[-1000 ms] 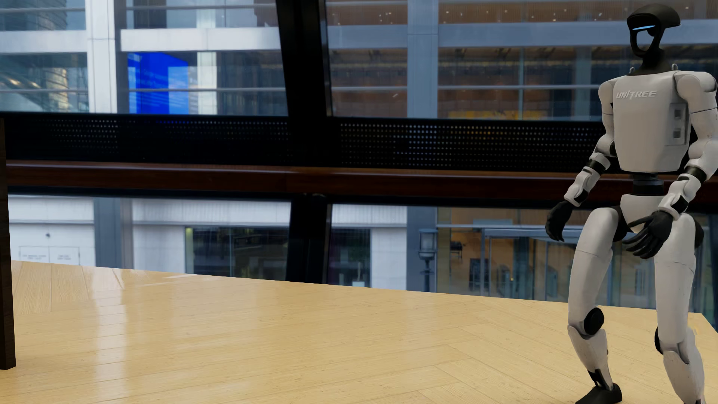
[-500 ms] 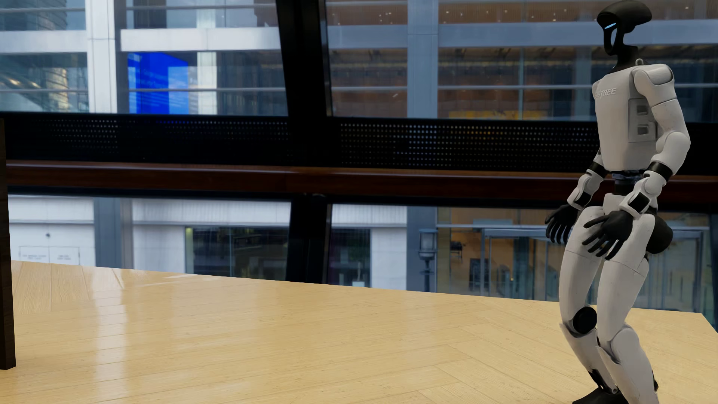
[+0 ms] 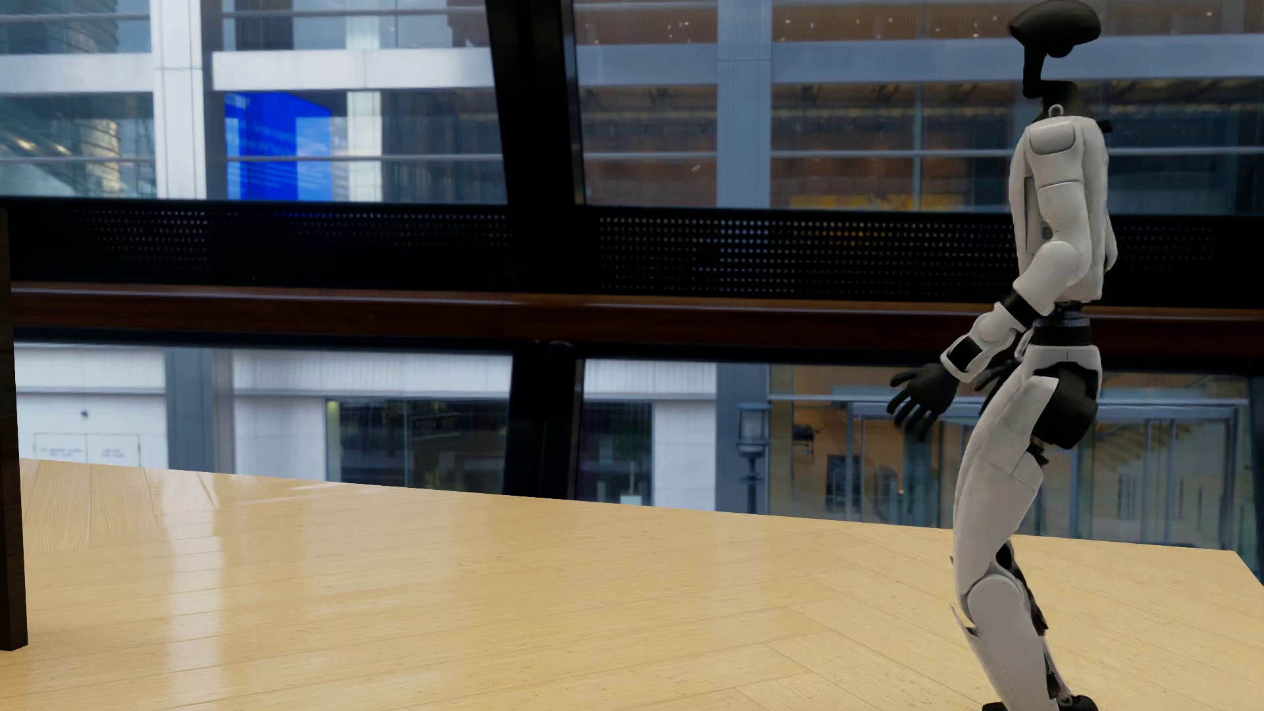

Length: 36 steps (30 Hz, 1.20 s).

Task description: Rotate 180

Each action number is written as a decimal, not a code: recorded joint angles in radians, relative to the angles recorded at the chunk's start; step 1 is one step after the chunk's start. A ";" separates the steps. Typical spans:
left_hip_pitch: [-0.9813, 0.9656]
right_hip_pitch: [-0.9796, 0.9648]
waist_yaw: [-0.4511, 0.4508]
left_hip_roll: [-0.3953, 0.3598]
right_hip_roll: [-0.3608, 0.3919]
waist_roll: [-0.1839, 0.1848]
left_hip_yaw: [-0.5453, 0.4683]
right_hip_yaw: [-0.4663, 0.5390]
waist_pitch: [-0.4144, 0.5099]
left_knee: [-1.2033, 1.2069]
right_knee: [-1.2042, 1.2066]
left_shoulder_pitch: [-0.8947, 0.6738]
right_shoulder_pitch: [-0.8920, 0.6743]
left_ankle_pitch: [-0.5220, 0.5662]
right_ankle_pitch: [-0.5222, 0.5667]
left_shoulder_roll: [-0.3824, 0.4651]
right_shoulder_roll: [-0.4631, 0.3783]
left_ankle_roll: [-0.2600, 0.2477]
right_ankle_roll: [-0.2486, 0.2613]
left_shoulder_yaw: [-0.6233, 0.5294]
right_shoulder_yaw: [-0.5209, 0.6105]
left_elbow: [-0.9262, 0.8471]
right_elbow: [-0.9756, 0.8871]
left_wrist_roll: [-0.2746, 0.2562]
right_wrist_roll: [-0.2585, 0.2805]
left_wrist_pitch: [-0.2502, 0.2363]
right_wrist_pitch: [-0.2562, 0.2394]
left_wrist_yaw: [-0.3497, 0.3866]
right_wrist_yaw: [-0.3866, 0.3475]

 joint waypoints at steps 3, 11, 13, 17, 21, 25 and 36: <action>-0.117 0.031 0.010 -0.021 0.036 -0.020 -0.085 0.062 0.008 0.250 -0.033 0.007 -0.007 0.193 0.012 -0.003 -0.056 0.169 -0.024 -0.037 0.011 -0.018 0.038 -0.053 -0.005 -0.040 -0.045 0.023 0.010; 0.018 0.017 0.016 0.023 0.020 0.002 -0.046 0.045 -0.027 -0.055 0.026 0.021 -0.012 0.040 -0.039 0.001 -0.030 -0.057 -0.036 -0.003 -0.001 -0.030 0.018 -0.026 0.006 0.026 -0.051 0.014 0.021; -0.037 0.041 0.004 0.023 0.047 0.005 -0.081 0.084 0.011 0.121 0.021 -0.030 -0.004 0.125 -0.041 -0.016 -0.046 0.030 -0.044 -0.016 -0.012 -0.043 0.045 -0.013 0.016 0.024 -0.043 0.024 0.003; -0.147 -0.004 0.137 -0.082 0.036 0.076 -0.120 0.032 0.038 0.022 0.131 0.023 -0.004 0.132 0.025 0.026 -0.017 0.263 -0.032 0.079 -0.021 -0.056 -0.049 -0.001 0.021 0.029 -0.033 -0.037 -0.051; -0.108 -0.004 0.284 -0.114 0.019 0.046 -0.166 0.034 -0.001 -0.082 0.129 0.139 -0.167 0.175 0.062 -0.011 0.007 0.006 0.025 0.036 0.030 0.032 -0.102 -0.173 0.053 0.063 -0.055 0.044 0.105; -0.096 0.080 0.288 -0.120 0.005 -0.018 -0.151 0.041 0.009 -0.144 -0.065 0.103 -0.132 0.210 -0.022 -0.027 -0.022 0.006 0.047 0.054 0.027 0.003 -0.095 -0.157 0.072 0.044 -0.096 0.066 0.208; -0.079 0.082 0.289 -0.125 0.007 0.039 -0.142 0.059 0.005 -0.229 -0.126 0.107 -0.135 0.265 0.035 -0.005 -0.034 0.016 -0.013 0.049 0.020 0.023 -0.093 -0.097 0.015 0.109 -0.104 0.023 0.199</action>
